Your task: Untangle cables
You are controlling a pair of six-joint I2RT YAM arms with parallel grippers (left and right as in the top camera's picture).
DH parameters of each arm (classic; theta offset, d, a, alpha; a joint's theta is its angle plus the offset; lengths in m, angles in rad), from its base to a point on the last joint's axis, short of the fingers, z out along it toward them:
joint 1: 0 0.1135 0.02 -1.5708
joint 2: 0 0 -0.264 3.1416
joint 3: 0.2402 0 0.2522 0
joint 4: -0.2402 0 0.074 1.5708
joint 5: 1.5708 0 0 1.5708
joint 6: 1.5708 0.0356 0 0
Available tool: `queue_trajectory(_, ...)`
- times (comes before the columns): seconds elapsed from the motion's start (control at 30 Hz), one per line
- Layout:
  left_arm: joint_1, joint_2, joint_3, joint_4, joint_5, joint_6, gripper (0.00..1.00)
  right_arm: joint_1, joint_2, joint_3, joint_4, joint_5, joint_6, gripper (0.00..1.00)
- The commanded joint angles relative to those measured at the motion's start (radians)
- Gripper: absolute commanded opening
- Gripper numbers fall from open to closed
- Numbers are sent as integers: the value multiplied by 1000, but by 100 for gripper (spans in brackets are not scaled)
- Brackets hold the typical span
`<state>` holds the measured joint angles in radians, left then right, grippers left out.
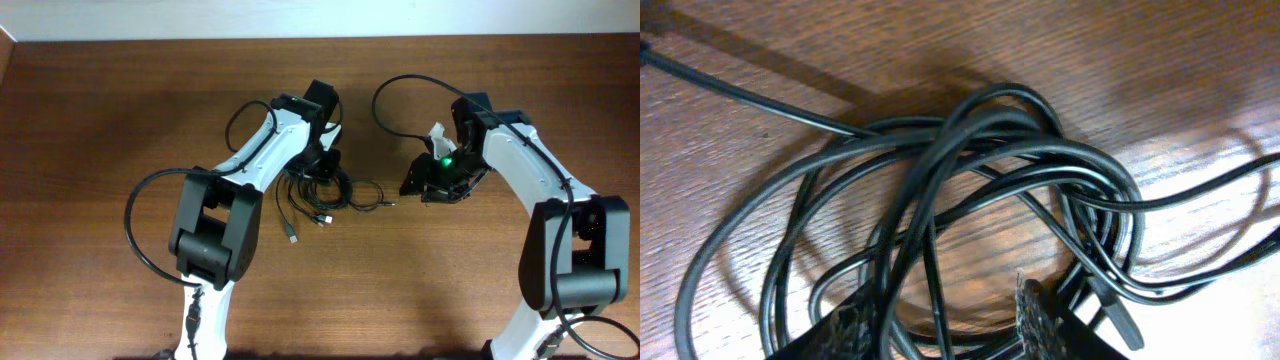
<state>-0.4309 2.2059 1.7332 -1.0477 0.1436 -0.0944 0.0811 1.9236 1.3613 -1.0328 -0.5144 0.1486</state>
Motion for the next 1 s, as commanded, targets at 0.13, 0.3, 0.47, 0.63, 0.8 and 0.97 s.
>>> queue_trajectory(0.13, 0, 0, -41, 42, 11, 43, 0, -4, 3, 10, -6, -4, -58, 52)
queue_trajectory(0.3, 44, -58, 26, -33, 257, 164, 0, -4, -10, 14, -72, -248, -345, 52)
queue_trajectory(0.47, 95, -101, 32, -64, 497, 224, 0, -4, -85, 40, -68, -325, -434, 52)
queue_trajectory(0.63, 166, -101, 32, -146, 740, 453, 0, -3, -104, 90, -41, -411, -508, 52)
queue_trajectory(0.8, 173, -101, 31, -243, 740, 840, 0, 30, -103, 92, 25, -419, -508, 52)
queue_trajectory(0.97, 192, -101, 31, -165, 740, 931, 0, 111, -103, 92, 27, -413, -442, 43)
